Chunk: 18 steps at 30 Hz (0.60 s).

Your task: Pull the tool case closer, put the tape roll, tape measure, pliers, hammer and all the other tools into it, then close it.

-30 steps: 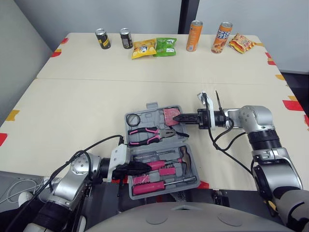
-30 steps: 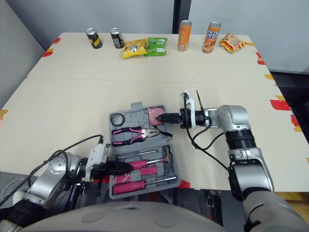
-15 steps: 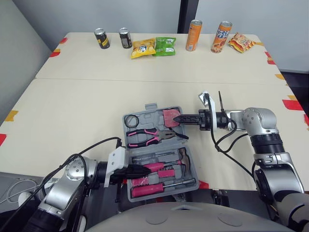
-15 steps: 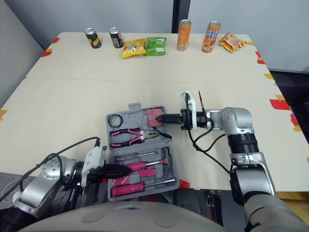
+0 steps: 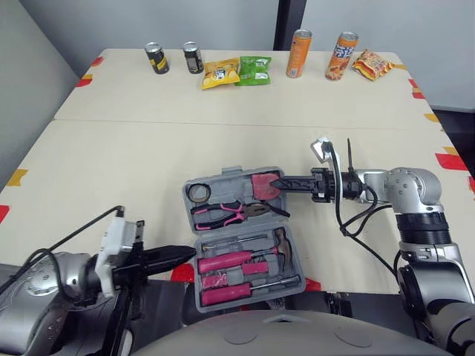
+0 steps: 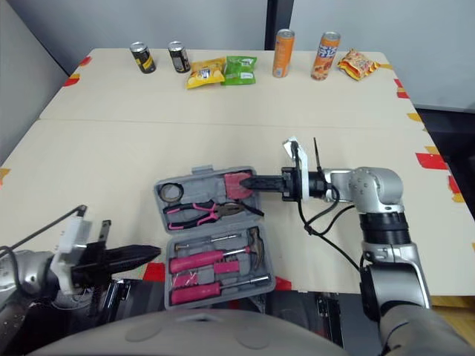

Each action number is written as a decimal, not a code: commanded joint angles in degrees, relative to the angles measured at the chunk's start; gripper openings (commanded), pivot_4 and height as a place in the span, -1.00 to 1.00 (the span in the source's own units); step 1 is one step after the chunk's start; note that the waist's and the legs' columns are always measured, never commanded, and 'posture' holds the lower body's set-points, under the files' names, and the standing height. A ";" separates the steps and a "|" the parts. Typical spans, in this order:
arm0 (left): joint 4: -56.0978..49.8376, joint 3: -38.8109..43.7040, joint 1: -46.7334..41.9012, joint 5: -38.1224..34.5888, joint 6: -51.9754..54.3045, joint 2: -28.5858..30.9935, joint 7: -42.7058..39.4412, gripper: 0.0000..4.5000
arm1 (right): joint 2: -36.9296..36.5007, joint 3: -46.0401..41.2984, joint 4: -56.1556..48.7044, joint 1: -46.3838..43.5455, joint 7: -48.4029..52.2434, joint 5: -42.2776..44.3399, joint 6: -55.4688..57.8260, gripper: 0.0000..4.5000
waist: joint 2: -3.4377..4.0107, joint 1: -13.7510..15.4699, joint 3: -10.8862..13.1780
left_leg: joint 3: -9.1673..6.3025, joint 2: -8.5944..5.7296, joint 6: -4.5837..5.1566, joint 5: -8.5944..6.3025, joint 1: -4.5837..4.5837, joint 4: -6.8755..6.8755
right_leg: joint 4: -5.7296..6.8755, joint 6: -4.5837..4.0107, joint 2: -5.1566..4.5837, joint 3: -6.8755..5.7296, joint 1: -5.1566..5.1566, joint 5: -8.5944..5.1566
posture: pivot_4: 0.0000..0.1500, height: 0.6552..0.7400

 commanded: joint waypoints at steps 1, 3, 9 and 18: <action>9.92 2.36 -5.42 -0.23 0.44 0.61 -2.57 -0.99 | -0.05 -3.97 -7.85 1.99 -1.42 6.30 3.37 1.00 | 0.01 0.48 0.00 | 0.00 0.00 0.01 0.01 0.02 -0.03 | 0.00 0.01 0.01 -0.01 0.00 0.00 | 1.00 1.00; 12.83 3.15 -6.20 0.19 -0.05 0.34 -3.83 -0.99 | -0.28 -5.43 -11.62 4.21 -2.80 8.43 4.72 1.00 | -0.03 0.52 -0.04 | -0.02 0.03 0.03 0.04 0.02 -0.03 | 0.00 0.01 0.06 0.00 0.00 0.01 | 1.00 1.00; 16.16 5.38 -4.83 0.81 -2.09 -1.48 -5.80 -0.99 | -4.84 -6.66 -23.87 13.78 -4.47 12.02 3.46 1.00 | -0.10 0.79 -0.10 | 0.05 0.03 -0.02 0.03 -0.07 -0.11 | -0.45 0.65 0.06 0.07 0.04 0.38 | 1.00 1.00; 14.11 6.59 -3.54 -0.82 -0.83 -5.26 -4.04 -0.99 | -13.09 -5.54 -35.68 28.46 5.52 2.28 -24.88 1.00 | -0.16 1.41 -0.13 | 0.01 0.03 -0.34 -0.21 0.04 -0.11 | -0.43 0.25 0.05 0.05 0.19 0.14 | 1.00 1.00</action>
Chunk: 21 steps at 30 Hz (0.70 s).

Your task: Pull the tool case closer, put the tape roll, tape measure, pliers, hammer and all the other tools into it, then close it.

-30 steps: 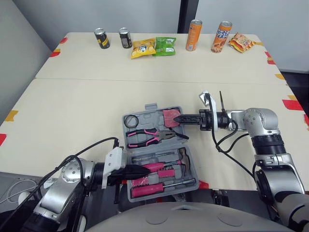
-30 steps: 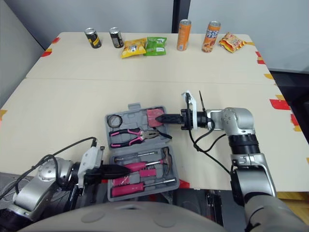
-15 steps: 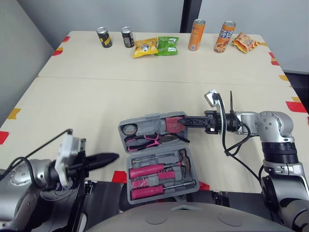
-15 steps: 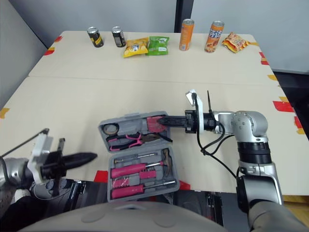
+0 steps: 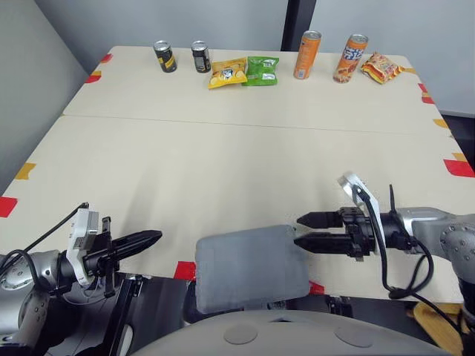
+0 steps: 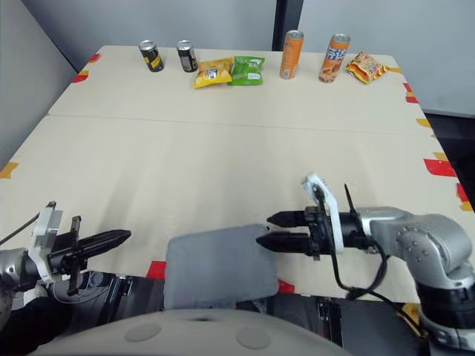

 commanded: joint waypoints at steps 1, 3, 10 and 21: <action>-3.02 2.01 0.50 -1.66 1.00 -2.06 2.87 -0.99 | 3.29 -1.84 -3.82 3.02 4.75 -3.72 -16.44 1.00 | -0.02 -0.16 -0.02 | 0.00 0.00 0.00 0.00 0.01 0.02 | 0.03 0.00 0.00 0.01 0.00 0.00 | 1.00 1.00; -5.16 2.23 0.27 -2.03 1.64 -4.12 6.31 -0.99 | 4.05 -1.32 -4.21 4.66 5.88 -6.80 -23.04 1.00 | -0.02 -0.36 -0.03 | 0.00 0.00 0.02 0.00 0.00 0.03 | 0.03 0.00 -0.01 0.01 0.00 0.00 | 1.00 1.00; -11.58 0.65 -3.85 -7.44 8.87 -6.11 10.45 -0.99 | 6.20 4.63 3.15 3.04 7.95 -19.75 -43.20 1.00 | -0.13 -0.72 -0.10 | -0.03 -0.02 0.49 0.26 -0.05 0.14 | 0.08 0.02 -0.04 -0.02 0.00 0.02 | 1.00 1.00; -11.07 1.75 -2.58 -5.26 12.26 -0.24 6.57 0.66 | -2.90 -0.17 16.32 7.91 22.44 -23.96 -60.95 1.00 | -0.12 -1.88 -0.11 | -0.08 -0.04 0.57 0.26 -0.12 0.24 | 0.06 0.23 -0.04 -0.04 0.02 0.14 | 1.00 1.00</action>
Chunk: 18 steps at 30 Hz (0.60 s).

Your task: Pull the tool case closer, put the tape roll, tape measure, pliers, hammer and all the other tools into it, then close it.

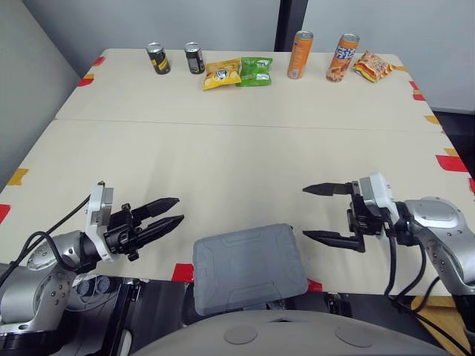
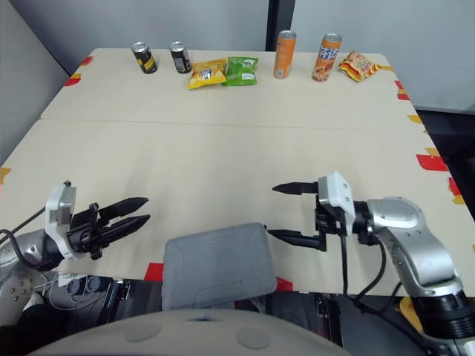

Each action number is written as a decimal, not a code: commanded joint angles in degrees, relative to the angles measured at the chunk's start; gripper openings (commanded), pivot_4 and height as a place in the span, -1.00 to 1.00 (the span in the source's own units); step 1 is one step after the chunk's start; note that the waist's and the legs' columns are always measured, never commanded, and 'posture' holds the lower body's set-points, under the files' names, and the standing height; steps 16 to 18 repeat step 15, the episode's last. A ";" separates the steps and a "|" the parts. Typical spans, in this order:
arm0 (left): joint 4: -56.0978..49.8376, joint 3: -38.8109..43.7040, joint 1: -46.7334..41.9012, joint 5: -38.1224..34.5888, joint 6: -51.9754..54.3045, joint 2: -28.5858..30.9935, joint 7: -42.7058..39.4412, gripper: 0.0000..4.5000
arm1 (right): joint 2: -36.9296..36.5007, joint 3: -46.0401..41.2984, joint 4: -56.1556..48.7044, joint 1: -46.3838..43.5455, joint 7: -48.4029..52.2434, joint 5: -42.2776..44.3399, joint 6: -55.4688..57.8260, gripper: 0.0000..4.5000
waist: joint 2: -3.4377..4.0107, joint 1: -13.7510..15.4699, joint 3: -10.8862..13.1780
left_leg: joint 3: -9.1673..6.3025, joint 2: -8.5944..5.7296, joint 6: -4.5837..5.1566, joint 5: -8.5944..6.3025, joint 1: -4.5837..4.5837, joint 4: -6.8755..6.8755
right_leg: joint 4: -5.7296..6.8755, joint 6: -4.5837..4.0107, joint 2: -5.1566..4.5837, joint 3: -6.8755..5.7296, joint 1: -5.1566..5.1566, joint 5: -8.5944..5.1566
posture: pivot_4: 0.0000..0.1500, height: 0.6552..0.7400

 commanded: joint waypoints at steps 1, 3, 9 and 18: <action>0.44 3.14 1.99 1.00 -0.14 2.11 -1.15 0.81 | -2.41 -6.09 2.15 3.82 3.03 0.79 -4.42 1.00 | 0.00 0.01 0.00 | 0.00 0.00 0.01 0.00 0.00 0.00 | 0.00 -0.03 0.00 0.00 0.00 -0.01 | 1.00 1.00; 1.99 4.58 2.84 2.45 -0.95 3.00 -0.62 0.99 | -3.38 -9.49 3.20 6.88 3.87 1.29 -5.68 1.00 | 0.01 0.02 0.00 | 0.00 0.00 0.05 -0.01 0.01 0.02 | 0.01 -0.15 0.00 -0.01 0.02 -0.08 | 1.00 1.00; 5.60 7.65 5.32 8.27 -3.20 4.81 1.55 0.99 | -3.79 -19.95 5.93 15.24 4.50 2.84 -7.53 1.00 | 0.01 0.06 -0.01 | -0.07 0.00 0.21 -0.02 0.08 0.07 | 0.00 -0.16 -0.02 -0.08 0.17 -0.09 | 1.00 1.00; 6.59 7.13 5.23 12.28 -4.31 4.30 4.03 0.99 | -2.97 -21.45 7.88 16.84 4.04 2.58 -8.73 1.00 | 0.00 0.08 -0.01 | -0.11 0.00 0.30 -0.02 0.12 0.14 | -0.03 -0.15 -0.06 -0.13 0.29 -0.08 | 1.00 1.00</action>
